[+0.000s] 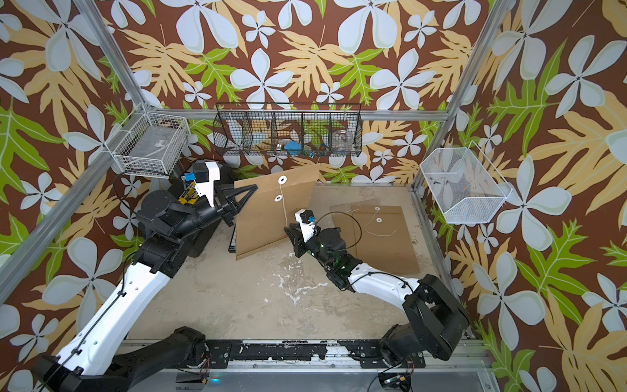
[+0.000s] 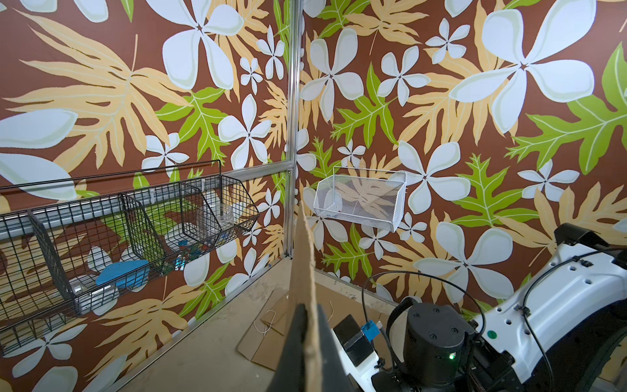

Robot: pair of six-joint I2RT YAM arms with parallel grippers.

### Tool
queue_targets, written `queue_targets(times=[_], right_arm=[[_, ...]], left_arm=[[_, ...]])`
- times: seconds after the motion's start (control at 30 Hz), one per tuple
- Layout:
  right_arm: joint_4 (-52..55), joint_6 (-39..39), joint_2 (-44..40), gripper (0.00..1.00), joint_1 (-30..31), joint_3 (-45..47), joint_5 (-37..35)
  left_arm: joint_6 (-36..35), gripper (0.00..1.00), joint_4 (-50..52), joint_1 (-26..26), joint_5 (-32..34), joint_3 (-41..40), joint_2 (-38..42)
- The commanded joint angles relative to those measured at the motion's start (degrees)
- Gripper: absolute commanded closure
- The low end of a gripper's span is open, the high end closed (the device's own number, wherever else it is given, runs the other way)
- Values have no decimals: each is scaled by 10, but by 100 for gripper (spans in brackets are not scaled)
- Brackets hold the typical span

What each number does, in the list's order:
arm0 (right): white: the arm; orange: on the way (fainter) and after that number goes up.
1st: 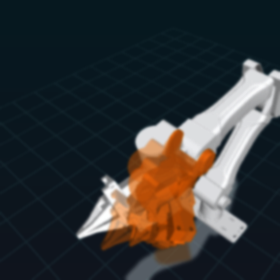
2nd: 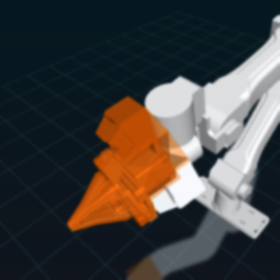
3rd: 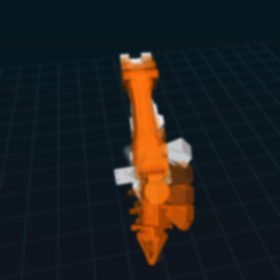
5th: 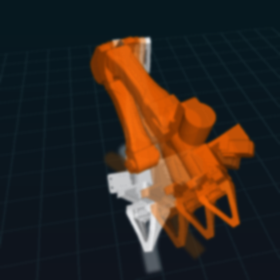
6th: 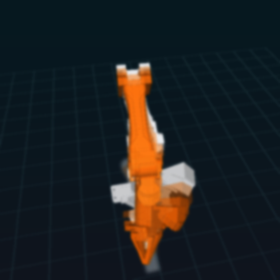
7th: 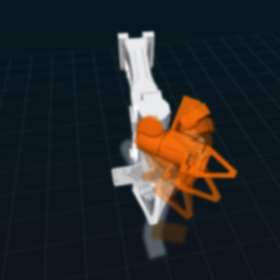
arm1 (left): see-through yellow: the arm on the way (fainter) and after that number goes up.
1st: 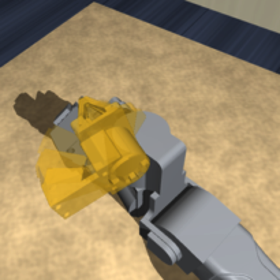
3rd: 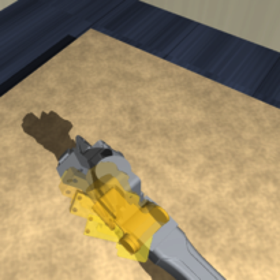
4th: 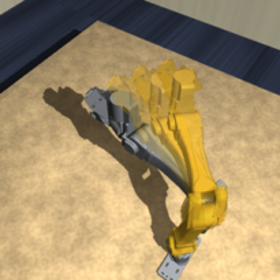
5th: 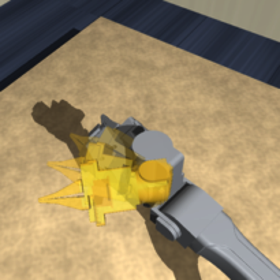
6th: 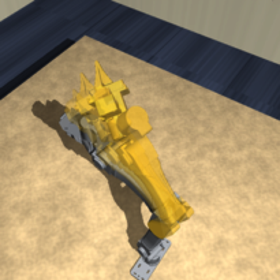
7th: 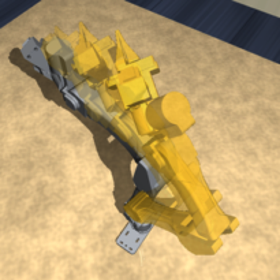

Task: Close the mouth of the file bag
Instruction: Close the file bag.

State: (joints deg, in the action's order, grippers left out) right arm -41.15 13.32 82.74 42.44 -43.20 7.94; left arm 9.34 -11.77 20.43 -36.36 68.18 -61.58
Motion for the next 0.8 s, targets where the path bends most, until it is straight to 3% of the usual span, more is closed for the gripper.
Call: queue_targets(times=[0.0,0.17,0.4,0.77], right_arm=[[-28,16,-16,88,7,10,5],[10,15,-48,100,35,23,-11],[79,11,-77,100,94,26,-78],[171,36,-74,100,140,-16,-125]], left_arm=[[12,100,-22,1,19,-1,2],[31,100,-19,1,40,-2,-11],[62,100,-14,1,67,-6,-35],[120,100,-24,1,62,-24,-56]])
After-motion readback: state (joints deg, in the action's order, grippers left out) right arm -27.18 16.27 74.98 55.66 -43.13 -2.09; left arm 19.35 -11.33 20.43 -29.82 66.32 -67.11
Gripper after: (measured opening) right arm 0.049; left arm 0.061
